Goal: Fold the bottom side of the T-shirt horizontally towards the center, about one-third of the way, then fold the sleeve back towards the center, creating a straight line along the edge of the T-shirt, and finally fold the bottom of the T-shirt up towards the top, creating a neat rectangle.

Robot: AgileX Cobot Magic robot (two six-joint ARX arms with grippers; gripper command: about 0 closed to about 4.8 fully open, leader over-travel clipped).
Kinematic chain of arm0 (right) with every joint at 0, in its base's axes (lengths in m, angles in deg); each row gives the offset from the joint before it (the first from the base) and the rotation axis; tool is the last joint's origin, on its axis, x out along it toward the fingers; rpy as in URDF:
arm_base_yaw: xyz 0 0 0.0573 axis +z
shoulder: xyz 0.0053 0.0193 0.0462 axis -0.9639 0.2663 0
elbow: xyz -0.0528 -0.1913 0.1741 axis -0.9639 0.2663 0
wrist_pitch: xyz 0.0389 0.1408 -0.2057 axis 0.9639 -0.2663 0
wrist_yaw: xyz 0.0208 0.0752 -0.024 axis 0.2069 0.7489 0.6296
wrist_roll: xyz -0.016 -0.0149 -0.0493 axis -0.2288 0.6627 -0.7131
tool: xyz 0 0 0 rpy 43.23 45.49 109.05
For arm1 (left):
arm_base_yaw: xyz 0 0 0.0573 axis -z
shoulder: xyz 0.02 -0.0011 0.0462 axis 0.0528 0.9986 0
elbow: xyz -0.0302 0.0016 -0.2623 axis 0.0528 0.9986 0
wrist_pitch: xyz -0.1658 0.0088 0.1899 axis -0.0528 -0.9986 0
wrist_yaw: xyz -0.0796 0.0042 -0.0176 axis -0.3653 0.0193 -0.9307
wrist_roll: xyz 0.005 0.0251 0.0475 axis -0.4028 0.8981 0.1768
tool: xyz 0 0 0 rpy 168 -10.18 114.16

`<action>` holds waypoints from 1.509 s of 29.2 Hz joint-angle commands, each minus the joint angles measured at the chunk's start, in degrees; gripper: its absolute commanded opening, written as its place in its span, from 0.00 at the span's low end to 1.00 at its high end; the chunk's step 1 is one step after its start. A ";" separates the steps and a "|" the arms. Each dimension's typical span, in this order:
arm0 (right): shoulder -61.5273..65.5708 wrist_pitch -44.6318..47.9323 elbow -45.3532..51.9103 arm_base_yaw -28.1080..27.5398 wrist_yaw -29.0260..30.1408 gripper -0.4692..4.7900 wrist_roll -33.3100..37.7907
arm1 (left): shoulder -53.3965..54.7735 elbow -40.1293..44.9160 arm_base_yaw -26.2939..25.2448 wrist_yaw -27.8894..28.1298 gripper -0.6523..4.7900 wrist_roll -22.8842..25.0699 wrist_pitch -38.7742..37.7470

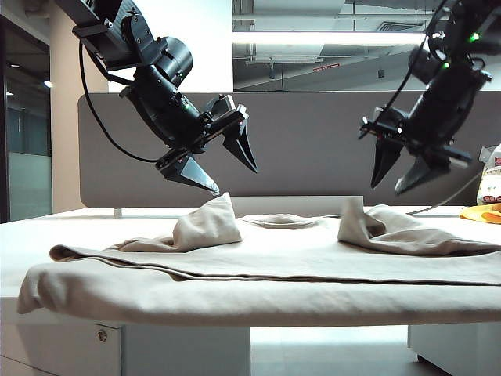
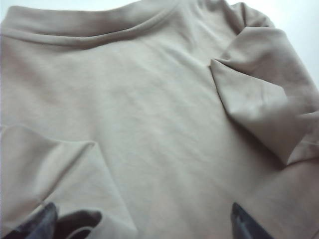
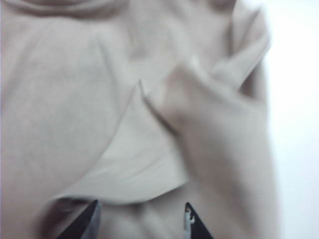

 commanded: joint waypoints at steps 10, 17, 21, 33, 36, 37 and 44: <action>-0.74 -6.86 -3.23 -0.28 -1.46 0.48 -4.04 | -0.50 -0.07 -1.01 6.14 0.88 -0.81 -4.09; -1.81 -9.75 -3.06 -2.51 0.52 0.46 -4.20 | -5.75 1.77 -2.08 7.85 0.68 2.86 -5.68; -4.76 -8.66 0.31 -3.43 1.66 0.46 -4.11 | -11.39 7.56 -2.10 11.21 0.67 3.85 -1.75; -21.92 -0.26 25.29 -5.42 5.77 0.45 -3.06 | -29.16 31.43 -2.78 12.37 0.67 0.00 5.35; -26.58 1.95 32.26 -5.44 5.33 0.48 -2.82 | -33.51 37.64 -2.75 12.79 0.67 -1.38 5.84; -28.22 2.73 34.49 -5.60 5.20 0.48 -2.62 | -35.17 39.78 -2.78 12.81 0.67 -1.53 6.08; -41.68 8.66 49.83 -8.52 5.38 0.48 1.07 | -48.52 55.80 -2.75 14.08 0.67 -5.51 10.60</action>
